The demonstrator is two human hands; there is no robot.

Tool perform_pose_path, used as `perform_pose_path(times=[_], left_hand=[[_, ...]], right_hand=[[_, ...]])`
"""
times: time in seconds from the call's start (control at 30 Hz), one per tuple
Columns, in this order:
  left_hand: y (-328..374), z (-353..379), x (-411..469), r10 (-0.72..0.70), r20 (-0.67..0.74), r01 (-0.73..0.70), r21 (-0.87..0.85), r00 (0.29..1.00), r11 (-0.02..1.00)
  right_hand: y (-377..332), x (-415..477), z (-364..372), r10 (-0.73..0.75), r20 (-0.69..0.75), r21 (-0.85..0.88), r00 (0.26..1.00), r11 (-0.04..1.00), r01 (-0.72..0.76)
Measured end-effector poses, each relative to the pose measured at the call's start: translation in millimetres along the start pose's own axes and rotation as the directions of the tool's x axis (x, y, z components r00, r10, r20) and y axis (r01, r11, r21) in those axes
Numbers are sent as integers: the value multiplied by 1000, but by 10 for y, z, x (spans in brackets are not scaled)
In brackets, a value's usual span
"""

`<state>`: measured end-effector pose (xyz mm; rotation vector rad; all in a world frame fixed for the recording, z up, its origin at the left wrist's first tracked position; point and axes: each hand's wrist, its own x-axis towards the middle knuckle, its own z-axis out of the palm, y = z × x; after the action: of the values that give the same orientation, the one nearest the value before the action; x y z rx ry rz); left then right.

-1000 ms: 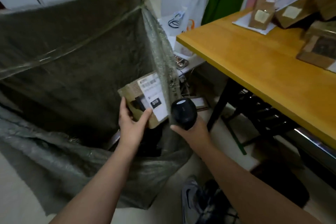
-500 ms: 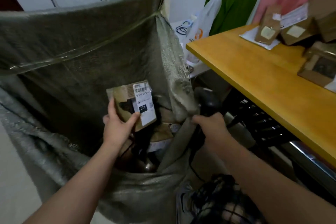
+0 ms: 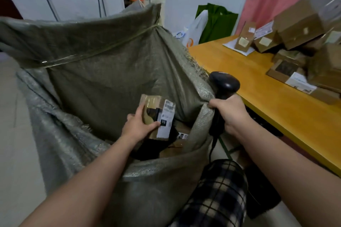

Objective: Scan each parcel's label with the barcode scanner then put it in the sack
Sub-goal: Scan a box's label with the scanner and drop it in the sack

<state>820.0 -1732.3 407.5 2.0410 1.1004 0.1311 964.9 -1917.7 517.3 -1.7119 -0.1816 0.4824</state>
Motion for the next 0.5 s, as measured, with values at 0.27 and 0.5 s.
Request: perform_pose_path(times=[0.27,0.5], left_hand=[[58,41,75,-44,95,-12,523,994,852],[521,-35,-4,404,-63,-322,497,913,806]], right_hand=[[336,133,185,-76,10,-167,997,983,76],[528,224,52,-148,8,-324,989,935,143]])
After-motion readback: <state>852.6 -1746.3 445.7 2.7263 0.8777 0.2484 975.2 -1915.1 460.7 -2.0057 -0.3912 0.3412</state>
